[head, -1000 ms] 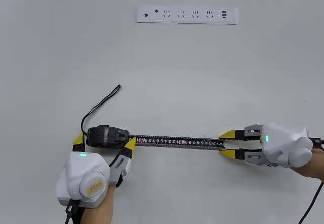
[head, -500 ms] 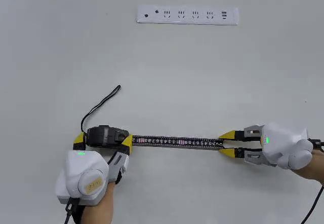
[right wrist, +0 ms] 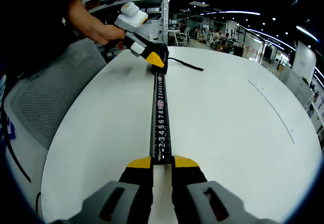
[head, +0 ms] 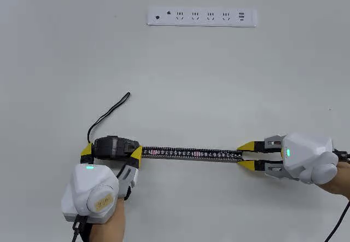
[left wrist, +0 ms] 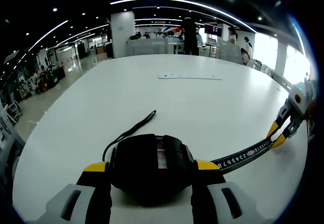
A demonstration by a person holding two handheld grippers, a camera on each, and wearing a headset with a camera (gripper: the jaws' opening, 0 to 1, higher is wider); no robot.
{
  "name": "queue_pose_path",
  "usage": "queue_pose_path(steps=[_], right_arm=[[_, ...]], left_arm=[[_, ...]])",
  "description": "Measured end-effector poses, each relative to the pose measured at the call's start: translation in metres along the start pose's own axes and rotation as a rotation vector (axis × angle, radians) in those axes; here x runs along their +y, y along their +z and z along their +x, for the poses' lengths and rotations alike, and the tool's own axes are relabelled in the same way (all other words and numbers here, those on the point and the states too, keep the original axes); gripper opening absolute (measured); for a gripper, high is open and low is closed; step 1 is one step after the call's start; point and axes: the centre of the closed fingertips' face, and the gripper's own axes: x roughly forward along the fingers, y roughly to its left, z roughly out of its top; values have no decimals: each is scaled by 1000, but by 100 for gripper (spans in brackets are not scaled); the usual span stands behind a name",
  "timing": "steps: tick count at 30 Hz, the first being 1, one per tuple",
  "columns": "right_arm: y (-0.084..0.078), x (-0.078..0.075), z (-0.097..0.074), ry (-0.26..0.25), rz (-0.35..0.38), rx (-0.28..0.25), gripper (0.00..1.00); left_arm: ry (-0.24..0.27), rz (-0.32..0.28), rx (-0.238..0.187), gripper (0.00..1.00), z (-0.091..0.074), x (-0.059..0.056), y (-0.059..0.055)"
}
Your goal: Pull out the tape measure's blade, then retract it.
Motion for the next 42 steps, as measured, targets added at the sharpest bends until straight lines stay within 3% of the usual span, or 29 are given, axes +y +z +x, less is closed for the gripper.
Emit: queue_pose_path(steps=[9, 14, 29, 42], right_arm=[[1, 1, 0, 3, -4, 4, 11], [1, 1, -1, 1, -6, 6, 11], [3, 0, 1, -1, -10, 5, 11], [18, 1, 14, 12, -19, -20, 11]], left_arm=[[-14, -1, 12, 59, 1, 0, -1], [-27, -17, 42, 59, 2, 2, -1], [-37, -24, 39, 59, 1, 2, -2], [-48, -50, 41, 59, -1, 2, -1]])
